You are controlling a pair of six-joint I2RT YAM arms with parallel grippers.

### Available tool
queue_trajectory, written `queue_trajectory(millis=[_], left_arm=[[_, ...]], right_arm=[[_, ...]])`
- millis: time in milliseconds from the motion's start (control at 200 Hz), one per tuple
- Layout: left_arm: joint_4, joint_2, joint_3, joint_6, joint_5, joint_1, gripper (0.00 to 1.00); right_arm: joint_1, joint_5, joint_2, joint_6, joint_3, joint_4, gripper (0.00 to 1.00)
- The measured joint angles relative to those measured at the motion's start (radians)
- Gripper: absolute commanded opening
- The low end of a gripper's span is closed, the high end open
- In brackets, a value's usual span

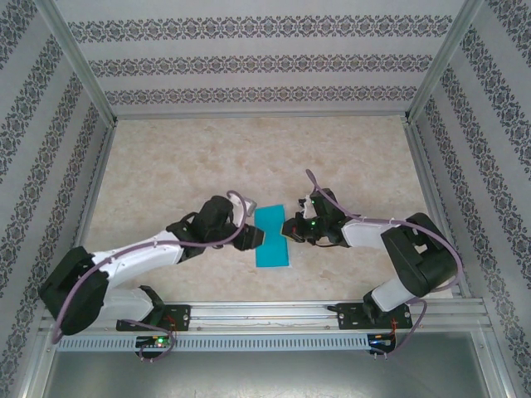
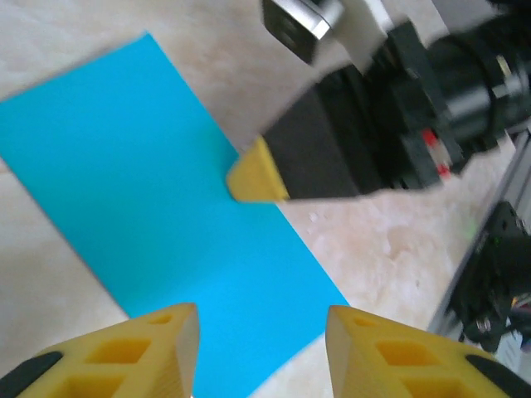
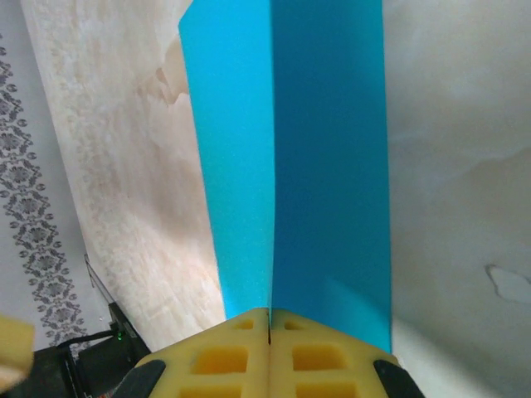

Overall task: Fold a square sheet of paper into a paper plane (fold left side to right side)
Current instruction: Fold the triangle a second time at the center of the table.

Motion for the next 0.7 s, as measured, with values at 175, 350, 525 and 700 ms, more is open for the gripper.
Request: queue_trajectory(millis=[175, 350, 525, 700], left_arm=[[-0.036, -0.014, -0.009, 0.078, -0.138, -0.166, 0.57], [-0.061, 0.082, 0.038, 0.155, -0.312, -0.337, 0.62], [-0.088, 0.243, 0.154, 0.203, -0.492, -0.437, 0.66], [-0.132, 0.39, 0.248, 0.227, -0.614, -0.451, 0.75]], right_arm=[[0.002, 0.018, -0.011, 0.035, -0.011, 0.011, 0.0], [0.016, 0.03, -0.011, 0.061, -0.012, 0.018, 0.0], [0.023, 0.042, -0.011, 0.069, -0.012, 0.022, 0.0], [0.023, 0.046, -0.011, 0.069, -0.012, 0.024, 0.0]])
